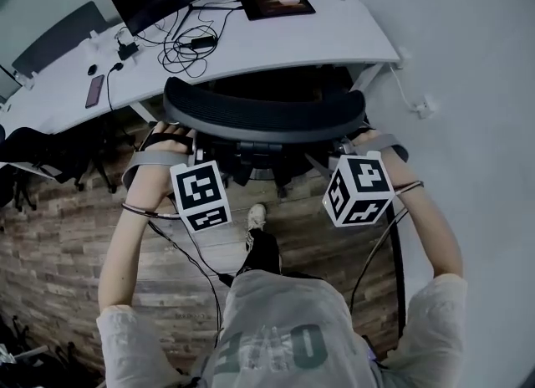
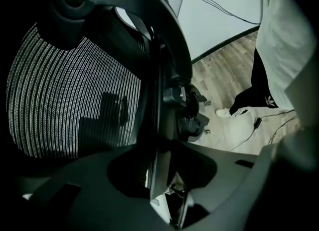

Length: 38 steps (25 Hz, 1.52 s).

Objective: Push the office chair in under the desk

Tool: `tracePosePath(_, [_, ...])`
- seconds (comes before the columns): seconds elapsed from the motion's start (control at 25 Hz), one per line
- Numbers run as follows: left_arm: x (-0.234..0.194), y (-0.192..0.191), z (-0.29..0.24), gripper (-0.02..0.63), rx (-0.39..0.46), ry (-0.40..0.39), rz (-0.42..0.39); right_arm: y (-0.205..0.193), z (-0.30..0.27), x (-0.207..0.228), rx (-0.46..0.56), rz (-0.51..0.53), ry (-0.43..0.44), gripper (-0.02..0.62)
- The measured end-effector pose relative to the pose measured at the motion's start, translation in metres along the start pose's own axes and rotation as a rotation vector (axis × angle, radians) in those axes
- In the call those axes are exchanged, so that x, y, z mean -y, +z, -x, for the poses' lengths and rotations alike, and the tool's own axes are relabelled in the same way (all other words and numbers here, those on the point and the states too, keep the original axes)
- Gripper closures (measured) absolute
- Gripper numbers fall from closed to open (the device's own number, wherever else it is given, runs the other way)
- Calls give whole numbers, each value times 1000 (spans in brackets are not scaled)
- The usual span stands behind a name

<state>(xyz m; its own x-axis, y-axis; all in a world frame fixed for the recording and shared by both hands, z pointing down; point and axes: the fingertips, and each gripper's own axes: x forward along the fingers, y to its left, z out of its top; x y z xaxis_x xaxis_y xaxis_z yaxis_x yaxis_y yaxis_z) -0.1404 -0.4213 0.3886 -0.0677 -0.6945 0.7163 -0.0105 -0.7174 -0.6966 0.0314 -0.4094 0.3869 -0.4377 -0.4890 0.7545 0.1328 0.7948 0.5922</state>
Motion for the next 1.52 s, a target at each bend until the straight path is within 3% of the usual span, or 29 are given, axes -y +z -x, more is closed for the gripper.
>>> tracePosePath(0.32, [-48,-1,-53,471,53,-23,6,-23,-44,58,7,-16,28,497])
tracePosePath(0.64, [-103,-8,-105,474,95,-22,-26,-43,-88,125,-50,12,-7,497])
tracePosePath(1.16, [-160,-7,-151,482,46,-38,17,-70,-128,197,-22,79,13,497])
tracePosePath(1.52, [-166,16,-157,480,-3,-38,69,-97,-131,214,33,125,23,496])
